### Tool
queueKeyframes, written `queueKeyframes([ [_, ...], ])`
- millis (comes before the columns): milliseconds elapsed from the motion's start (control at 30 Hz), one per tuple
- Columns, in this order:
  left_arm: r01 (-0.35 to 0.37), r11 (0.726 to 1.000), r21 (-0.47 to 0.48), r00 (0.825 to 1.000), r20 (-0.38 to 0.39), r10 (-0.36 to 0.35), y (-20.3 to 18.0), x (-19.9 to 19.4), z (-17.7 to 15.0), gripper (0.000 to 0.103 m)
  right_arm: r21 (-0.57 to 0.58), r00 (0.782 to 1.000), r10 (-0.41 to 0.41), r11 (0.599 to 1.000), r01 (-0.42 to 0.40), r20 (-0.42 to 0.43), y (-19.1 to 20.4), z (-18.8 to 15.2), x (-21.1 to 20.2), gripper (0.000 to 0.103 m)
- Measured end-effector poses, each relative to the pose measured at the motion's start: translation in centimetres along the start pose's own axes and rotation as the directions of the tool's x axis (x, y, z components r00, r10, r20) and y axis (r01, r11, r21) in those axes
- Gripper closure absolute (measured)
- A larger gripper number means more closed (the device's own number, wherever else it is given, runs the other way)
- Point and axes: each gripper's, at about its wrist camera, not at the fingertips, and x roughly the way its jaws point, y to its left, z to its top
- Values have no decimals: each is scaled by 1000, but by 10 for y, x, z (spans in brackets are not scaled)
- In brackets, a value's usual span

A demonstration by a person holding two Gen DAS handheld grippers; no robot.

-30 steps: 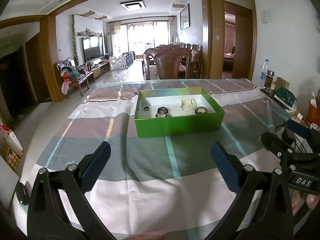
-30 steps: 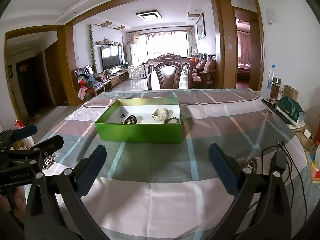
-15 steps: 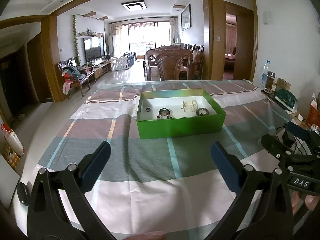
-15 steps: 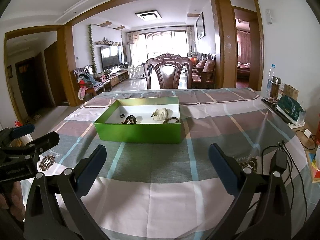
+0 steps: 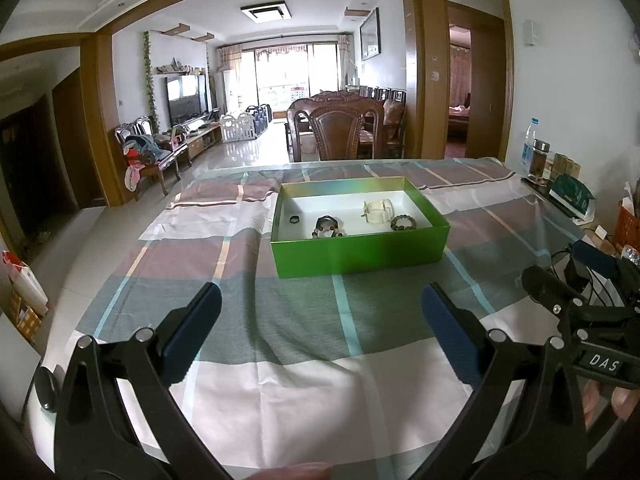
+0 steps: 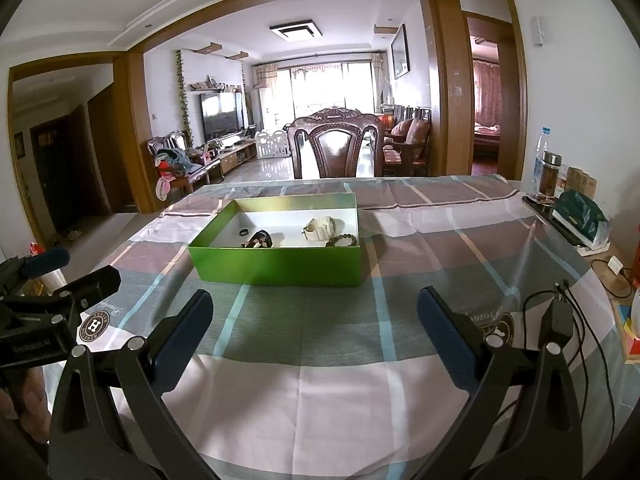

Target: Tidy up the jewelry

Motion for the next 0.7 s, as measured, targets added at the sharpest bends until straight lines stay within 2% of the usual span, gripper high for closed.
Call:
queueKeyframes([
  [700,1,1000,3,1000,1,-1,-1,0,0,4,1,1000,0,1000,0,-2,-1,-2,1,3],
])
